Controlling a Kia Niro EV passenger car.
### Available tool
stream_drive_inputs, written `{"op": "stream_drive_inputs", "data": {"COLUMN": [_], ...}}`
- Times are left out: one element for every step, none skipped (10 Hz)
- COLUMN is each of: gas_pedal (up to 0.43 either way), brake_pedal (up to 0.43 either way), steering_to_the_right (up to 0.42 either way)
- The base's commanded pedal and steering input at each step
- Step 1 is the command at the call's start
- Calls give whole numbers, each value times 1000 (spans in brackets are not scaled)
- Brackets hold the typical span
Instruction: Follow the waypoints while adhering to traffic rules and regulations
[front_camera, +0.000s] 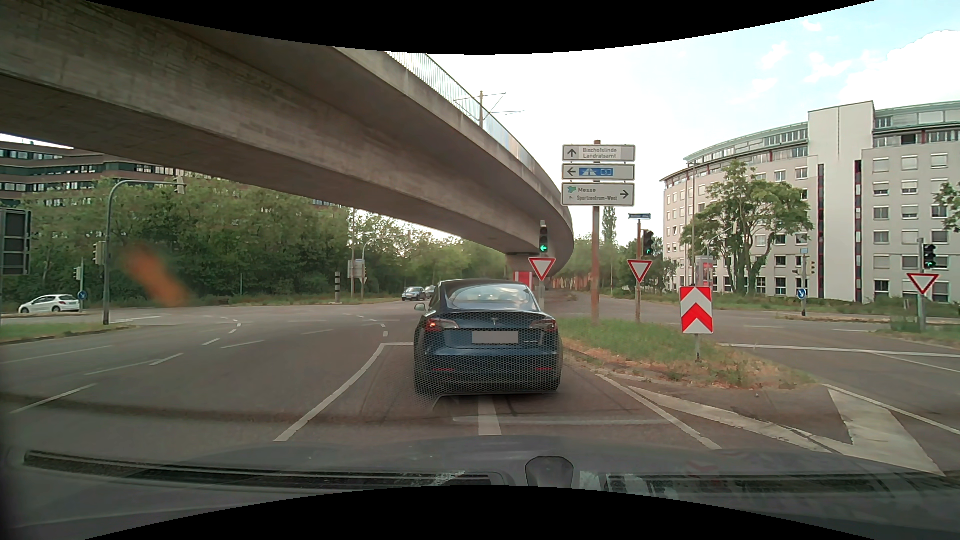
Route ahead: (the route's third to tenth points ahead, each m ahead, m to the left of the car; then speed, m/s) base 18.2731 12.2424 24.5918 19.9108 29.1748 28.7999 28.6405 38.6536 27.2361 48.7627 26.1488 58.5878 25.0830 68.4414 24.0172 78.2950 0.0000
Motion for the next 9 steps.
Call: {"op": "stream_drive_inputs", "data": {"gas_pedal": [0,0,0,20,209,240,248,268,287], "brake_pedal": [122,0,0,0,0,0,0,0,0], "steering_to_the_right": [-12,-12,-12,-12,-12,-12,-12,-12,-12]}}
